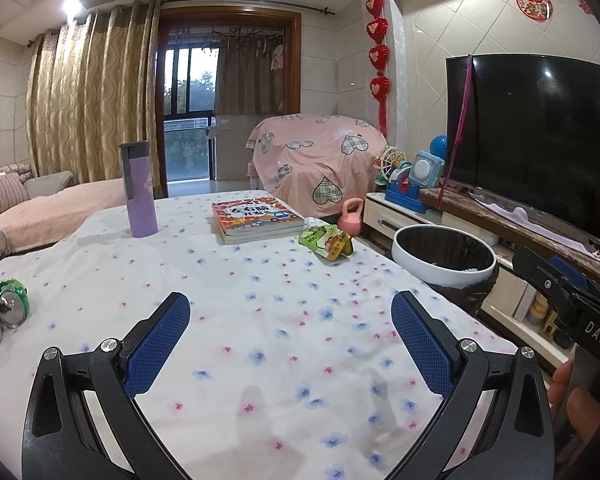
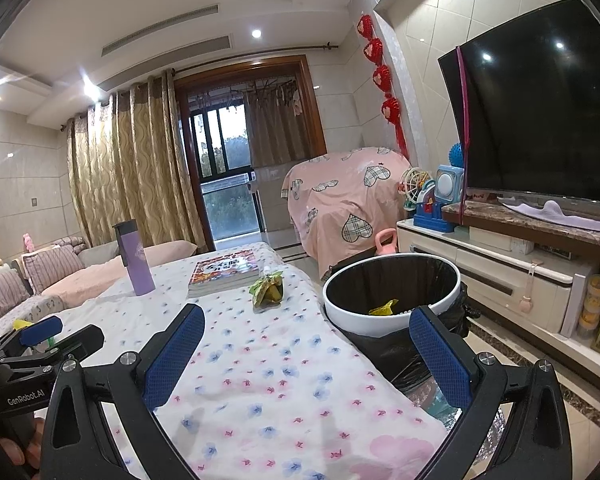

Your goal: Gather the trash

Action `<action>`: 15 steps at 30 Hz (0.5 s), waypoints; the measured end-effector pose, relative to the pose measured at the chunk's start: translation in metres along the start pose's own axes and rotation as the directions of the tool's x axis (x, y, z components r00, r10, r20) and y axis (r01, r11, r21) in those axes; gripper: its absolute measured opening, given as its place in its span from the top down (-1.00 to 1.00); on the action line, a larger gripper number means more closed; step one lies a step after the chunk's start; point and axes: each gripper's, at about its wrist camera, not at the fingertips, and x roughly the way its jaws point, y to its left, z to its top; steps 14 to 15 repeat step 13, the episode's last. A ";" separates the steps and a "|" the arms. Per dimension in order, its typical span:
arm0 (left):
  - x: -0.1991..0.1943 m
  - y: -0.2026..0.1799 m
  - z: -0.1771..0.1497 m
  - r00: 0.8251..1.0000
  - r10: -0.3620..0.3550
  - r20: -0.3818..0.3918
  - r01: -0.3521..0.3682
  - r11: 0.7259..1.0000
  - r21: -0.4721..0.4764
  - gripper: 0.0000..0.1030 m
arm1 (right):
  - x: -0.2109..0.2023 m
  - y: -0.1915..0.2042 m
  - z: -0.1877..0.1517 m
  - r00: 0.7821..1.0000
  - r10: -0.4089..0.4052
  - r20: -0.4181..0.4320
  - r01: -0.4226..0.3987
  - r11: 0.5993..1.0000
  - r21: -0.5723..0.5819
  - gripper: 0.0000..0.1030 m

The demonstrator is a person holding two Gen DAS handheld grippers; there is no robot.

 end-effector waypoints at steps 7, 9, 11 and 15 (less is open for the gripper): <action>0.000 0.001 0.000 1.000 -0.003 -0.002 0.003 1.000 -0.002 -1.00 | 0.003 0.000 0.000 1.000 0.003 -0.009 -0.003 1.000 0.004 -1.00; 0.001 0.001 0.000 1.000 -0.006 -0.008 0.006 1.000 -0.004 -1.00 | 0.004 0.001 0.001 1.000 0.007 -0.015 -0.007 1.000 0.007 -1.00; 0.001 0.002 -0.001 1.000 -0.013 -0.014 0.013 1.000 -0.006 -1.00 | 0.005 0.002 0.001 1.000 0.013 -0.026 -0.012 1.000 0.011 -1.00; 0.002 0.002 -0.001 1.000 -0.015 -0.021 0.015 1.000 -0.008 -1.00 | 0.008 0.005 0.001 0.999 0.020 -0.043 -0.020 1.000 0.013 -1.00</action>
